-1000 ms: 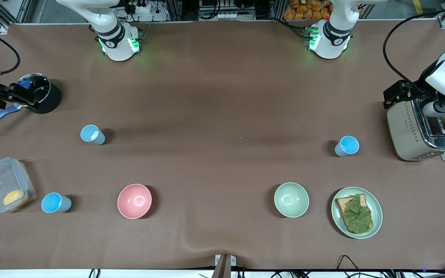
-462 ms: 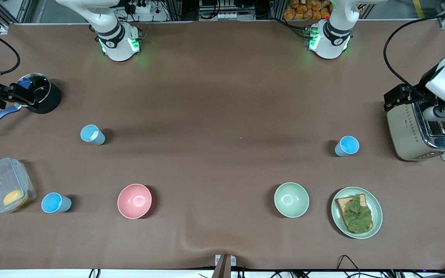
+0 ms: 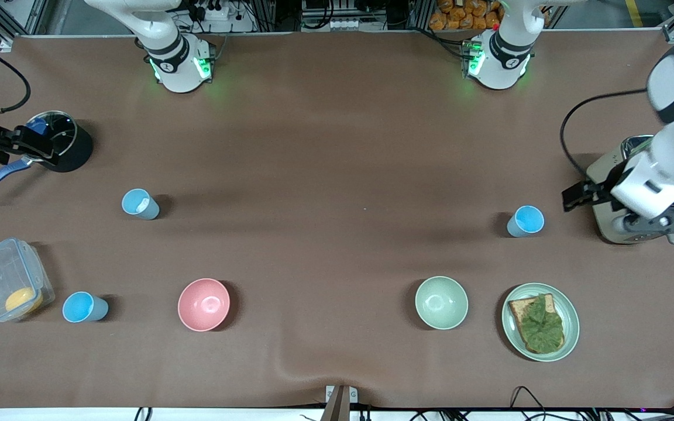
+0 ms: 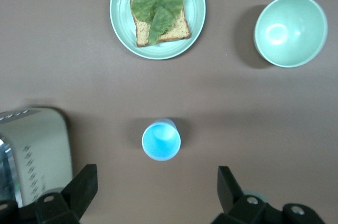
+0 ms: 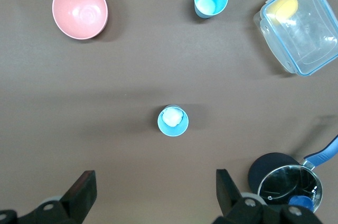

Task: Stack blue cups with both arms
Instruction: 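Reach the left gripper down to the blue cup beside the toaster, then grasp the blue cup with the left gripper while the right gripper reaches another cup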

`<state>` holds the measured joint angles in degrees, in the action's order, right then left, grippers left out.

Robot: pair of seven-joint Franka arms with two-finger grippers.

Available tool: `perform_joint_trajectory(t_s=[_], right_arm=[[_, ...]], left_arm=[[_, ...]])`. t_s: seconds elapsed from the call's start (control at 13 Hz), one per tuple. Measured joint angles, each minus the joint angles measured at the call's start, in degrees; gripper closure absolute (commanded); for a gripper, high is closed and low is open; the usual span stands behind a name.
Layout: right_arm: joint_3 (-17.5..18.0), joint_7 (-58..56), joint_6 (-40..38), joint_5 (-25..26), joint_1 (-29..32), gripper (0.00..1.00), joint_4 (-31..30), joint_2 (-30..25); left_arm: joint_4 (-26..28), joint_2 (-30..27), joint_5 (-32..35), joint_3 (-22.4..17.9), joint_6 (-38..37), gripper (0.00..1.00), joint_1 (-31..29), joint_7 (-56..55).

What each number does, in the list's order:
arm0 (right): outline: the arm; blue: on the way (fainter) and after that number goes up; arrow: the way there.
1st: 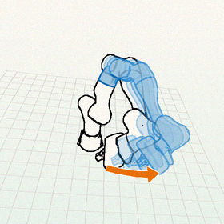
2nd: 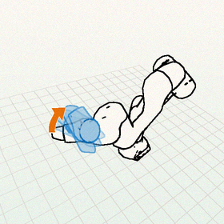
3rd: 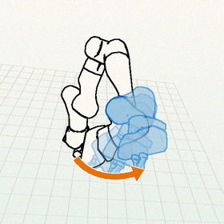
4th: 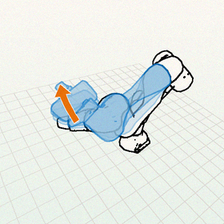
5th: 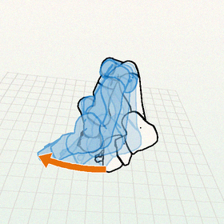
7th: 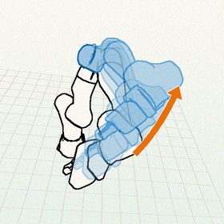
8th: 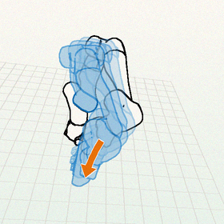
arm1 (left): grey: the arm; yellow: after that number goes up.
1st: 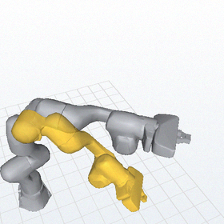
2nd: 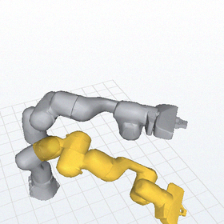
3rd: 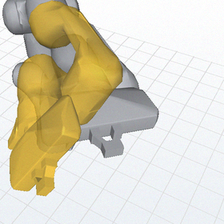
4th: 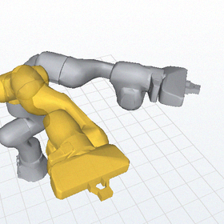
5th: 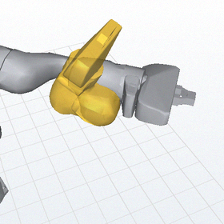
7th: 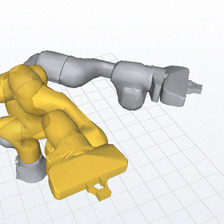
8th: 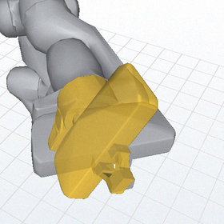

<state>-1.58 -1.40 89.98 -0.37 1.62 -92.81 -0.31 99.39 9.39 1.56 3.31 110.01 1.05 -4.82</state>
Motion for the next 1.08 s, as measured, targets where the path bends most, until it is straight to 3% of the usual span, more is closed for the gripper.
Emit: perform_joint_trajectory(t_s=[0.23, 0.46, 0.85, 1.08], right_arm=[[-0.08, 0.02, -0.05, 0.02, 0.02, 0.00, -0.09, 0.02], [-0.09, -0.02, -0.14, 0.02, 0.01, 0.00, -0.49, 0.53], [0.22, 0.07, -0.14, 0.02, -2.13, 0.00, -2.00, 7.17], [0.22, 0.88, 6.08, 0.04, -3.61, 0.00, -4.20, 14.15]], left_arm=[[12.84, 0.11, 0.00, -0.03, 15.41, 0.00, -2.10, 0.00], [20.81, 1.10, 0.00, -0.04, 23.66, 0.00, -2.82, 0.00], [22.36, 5.29, 0.00, -0.04, 25.73, 0.00, -3.79, 0.00], [22.47, 7.62, 0.00, -0.04, 26.74, 0.00, -4.05, 0.26]])
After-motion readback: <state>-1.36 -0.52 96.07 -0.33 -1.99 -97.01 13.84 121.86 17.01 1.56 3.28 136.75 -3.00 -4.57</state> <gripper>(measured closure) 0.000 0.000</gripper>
